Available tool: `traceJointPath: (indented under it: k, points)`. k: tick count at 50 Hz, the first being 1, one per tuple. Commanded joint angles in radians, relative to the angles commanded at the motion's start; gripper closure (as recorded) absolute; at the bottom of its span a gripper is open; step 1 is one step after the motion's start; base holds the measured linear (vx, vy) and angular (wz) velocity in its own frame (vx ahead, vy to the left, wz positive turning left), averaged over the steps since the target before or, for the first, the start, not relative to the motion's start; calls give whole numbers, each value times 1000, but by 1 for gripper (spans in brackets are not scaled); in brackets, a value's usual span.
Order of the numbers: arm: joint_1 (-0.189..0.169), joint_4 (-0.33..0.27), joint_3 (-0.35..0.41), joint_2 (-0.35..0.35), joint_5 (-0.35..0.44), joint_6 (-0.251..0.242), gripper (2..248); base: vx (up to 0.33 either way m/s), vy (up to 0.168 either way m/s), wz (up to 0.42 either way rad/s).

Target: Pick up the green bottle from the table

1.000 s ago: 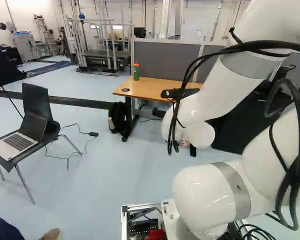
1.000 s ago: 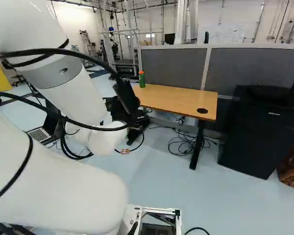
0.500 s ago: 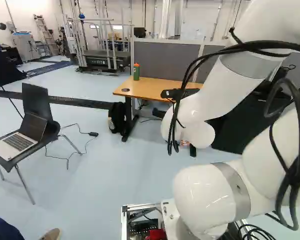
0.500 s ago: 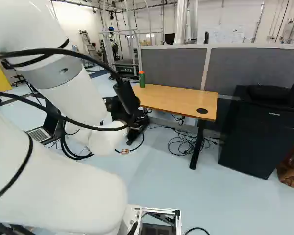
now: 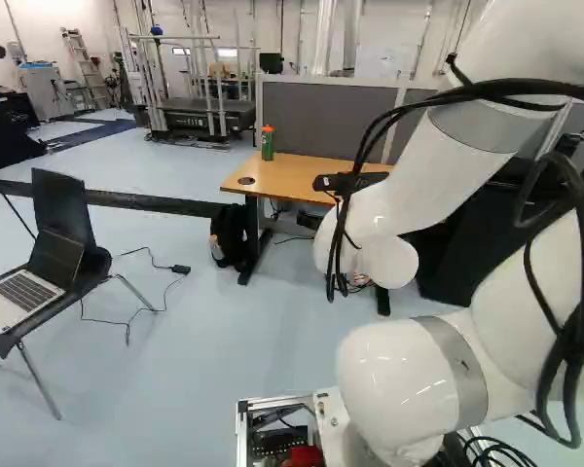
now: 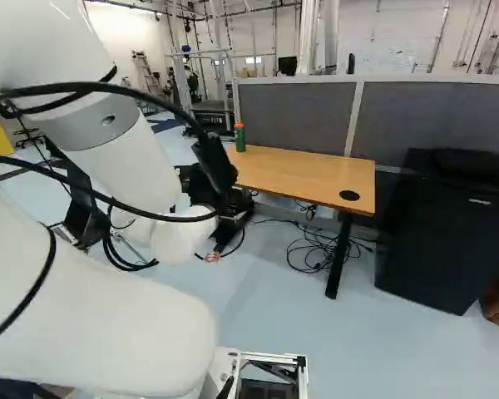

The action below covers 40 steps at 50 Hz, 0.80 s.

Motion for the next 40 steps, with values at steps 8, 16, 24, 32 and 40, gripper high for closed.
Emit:
traceJointPath:
  k: [8,16,24,32,40]
  points:
    - [0,0,0,0,0,0,3,193,54,-16]
    - [0,0,0,0,0,0,3,196,53,-14]
    - [0,0,0,0,0,0,3,189,52,-16]
    - [0,0,0,0,0,0,3,192,47,-15]
    - [0,0,0,0,0,0,3,197,39,-22]
